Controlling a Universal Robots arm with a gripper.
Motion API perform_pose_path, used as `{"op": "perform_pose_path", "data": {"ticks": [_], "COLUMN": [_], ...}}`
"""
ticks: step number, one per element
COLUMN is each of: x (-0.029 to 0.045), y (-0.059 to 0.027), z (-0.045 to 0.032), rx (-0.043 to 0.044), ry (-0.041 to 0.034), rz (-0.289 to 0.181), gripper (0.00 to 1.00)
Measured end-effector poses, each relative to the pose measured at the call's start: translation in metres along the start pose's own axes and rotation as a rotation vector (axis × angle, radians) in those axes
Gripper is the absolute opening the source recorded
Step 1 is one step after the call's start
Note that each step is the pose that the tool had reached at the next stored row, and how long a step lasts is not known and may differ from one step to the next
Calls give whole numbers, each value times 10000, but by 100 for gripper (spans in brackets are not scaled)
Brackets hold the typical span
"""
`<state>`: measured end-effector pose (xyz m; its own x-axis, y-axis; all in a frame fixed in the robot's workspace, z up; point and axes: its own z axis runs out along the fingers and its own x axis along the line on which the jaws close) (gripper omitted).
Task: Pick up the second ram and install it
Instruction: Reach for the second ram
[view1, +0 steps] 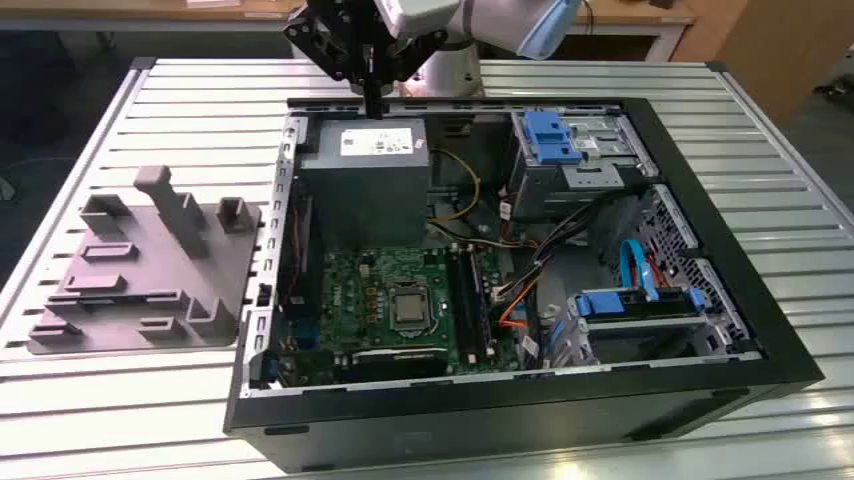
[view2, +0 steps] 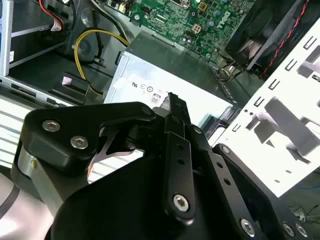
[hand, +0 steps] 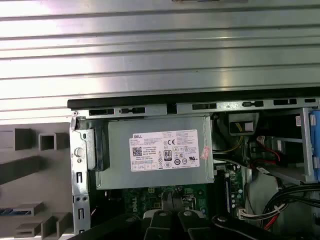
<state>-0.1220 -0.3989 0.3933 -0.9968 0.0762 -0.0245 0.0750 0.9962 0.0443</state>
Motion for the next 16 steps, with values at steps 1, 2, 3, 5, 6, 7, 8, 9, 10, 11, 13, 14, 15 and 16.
{"op": "perform_pose_path", "data": {"ticks": [1,2,3,5,6,7,8,9,10,11,13,14,15,16], "x": [0,0,0,0,0,0,0,0,0,0,4,12,25,39], "y": [0,0,0,0,0,0,0,0,0,0,0,-1,-2,-3], "z": [0,0,0,0,0,0,0,0,0,0,0,0,0,0], "rx": [0,-1,0,0,0,0,0,0,0,0,1,0,0,-1], "ry": [0,0,0,0,0,0,0,0,0,0,0,0,-1,0], "rz": [1,0,1,1,0,1,0,0,0,0,1,2,1,1], "gripper": [10,10,10,10,10,10,10,10,10,10,10,10,10,10]}}
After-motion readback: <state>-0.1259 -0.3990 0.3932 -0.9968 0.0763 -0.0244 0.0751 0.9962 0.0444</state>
